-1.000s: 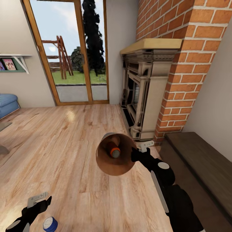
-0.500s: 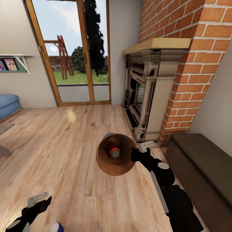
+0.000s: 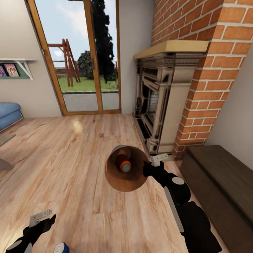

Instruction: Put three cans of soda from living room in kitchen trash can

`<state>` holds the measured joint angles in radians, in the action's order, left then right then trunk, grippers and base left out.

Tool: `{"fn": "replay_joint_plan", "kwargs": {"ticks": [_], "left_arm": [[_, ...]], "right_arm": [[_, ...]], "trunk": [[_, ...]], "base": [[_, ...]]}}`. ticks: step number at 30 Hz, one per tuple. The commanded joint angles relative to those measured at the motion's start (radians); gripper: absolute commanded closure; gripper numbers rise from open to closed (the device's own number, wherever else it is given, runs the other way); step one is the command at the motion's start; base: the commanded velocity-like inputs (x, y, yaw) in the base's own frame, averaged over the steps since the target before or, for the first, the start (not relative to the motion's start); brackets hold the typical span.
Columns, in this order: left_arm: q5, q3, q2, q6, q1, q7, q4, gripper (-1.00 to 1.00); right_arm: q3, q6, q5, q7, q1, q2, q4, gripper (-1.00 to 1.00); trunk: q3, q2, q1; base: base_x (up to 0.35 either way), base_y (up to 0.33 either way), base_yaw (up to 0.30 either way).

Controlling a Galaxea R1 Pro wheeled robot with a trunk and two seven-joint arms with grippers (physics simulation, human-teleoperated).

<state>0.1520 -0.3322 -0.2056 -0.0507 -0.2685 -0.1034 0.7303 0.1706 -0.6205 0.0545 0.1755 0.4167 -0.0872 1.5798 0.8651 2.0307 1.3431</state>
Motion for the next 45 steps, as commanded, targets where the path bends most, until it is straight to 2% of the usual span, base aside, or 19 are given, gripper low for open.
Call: {"fn": "replay_joint_plan", "kwargs": {"ticks": [1,5,8,10,12,13,14,16,17,22,27,31,45], "left_arm": [[0.000,0.000,0.000,0.000,0.000,0.000,-0.001,-1.00],[0.000,-0.001,-0.002,-0.015,0.000,0.000,-0.005,-1.00],[0.000,-0.001,-0.005,-0.066,-0.001,0.001,-0.004,-1.00],[0.002,-0.001,-0.012,-0.199,-0.013,0.000,0.005,-1.00],[0.003,-0.001,-0.022,-0.268,-0.030,-0.002,0.006,-1.00],[0.004,-0.001,-0.030,-0.301,-0.045,-0.003,0.007,-1.00],[0.005,-0.002,-0.051,-0.364,-0.082,-0.005,0.006,-1.00],[0.004,-0.001,-0.067,-0.426,-0.127,-0.006,0.001,-1.00],[0.003,-0.001,-0.079,-0.488,-0.174,-0.007,-0.002,-1.00],[0.000,-0.001,-0.092,-0.602,-0.276,-0.005,-0.008,-1.00],[-0.001,-0.001,-0.094,-0.630,-0.324,-0.002,-0.017,-1.00],[-0.002,0.000,-0.089,-0.629,-0.343,0.002,-0.055,-1.00],[-0.002,0.002,-0.093,-0.569,-0.348,0.008,-0.149,-1.00]], "right_arm": [[0.000,0.000,-0.011,0.007,0.000,0.000,0.002,1.00],[0.001,-0.001,-0.012,0.007,0.000,0.000,0.002,1.00],[0.001,-0.001,-0.012,0.007,0.000,0.000,0.002,1.00],[0.002,-0.001,-0.013,0.007,0.001,0.000,0.001,1.00],[0.002,-0.001,-0.013,0.007,0.001,0.000,0.001,1.00],[0.002,-0.001,-0.013,0.007,0.001,0.000,0.001,1.00],[0.003,-0.001,-0.013,0.007,0.001,0.000,0.001,1.00],[0.003,-0.001,-0.013,0.007,0.001,-0.001,0.000,1.00],[0.003,-0.001,-0.013,0.007,0.001,-0.001,0.000,1.00],[0.003,-0.001,-0.014,0.008,0.001,-0.002,-0.001,1.00],[0.005,-0.001,-0.014,0.008,0.001,-0.002,-0.010,1.00],[0.024,-0.001,-0.014,0.007,0.000,-0.003,-0.017,1.00],[0.045,0.000,-0.013,0.006,0.000,-0.003,-0.020,1.00]], "trunk": [[0.003,0.007,0.004],[0.016,0.035,0.019],[0.025,0.056,0.031],[0.031,0.070,0.038],[0.038,0.084,0.046],[0.041,0.091,0.050],[0.044,0.098,0.054],[0.050,0.112,0.061],[0.053,0.119,0.065],[0.069,0.154,0.084],[0.085,0.189,0.104],[0.097,0.217,0.119],[0.141,0.315,0.173]], "base": [[0.000,0.000,0.000],[0.000,0.000,0.000],[0.000,0.000,0.000],[0.000,0.000,0.000],[0.000,0.000,0.000],[0.000,0.000,0.000],[0.000,0.000,0.000],[0.000,0.000,0.000],[0.000,0.000,0.000],[0.000,0.000,0.000],[0.000,0.000,0.000],[0.000,0.000,0.000],[0.000,0.000,0.000]]}}
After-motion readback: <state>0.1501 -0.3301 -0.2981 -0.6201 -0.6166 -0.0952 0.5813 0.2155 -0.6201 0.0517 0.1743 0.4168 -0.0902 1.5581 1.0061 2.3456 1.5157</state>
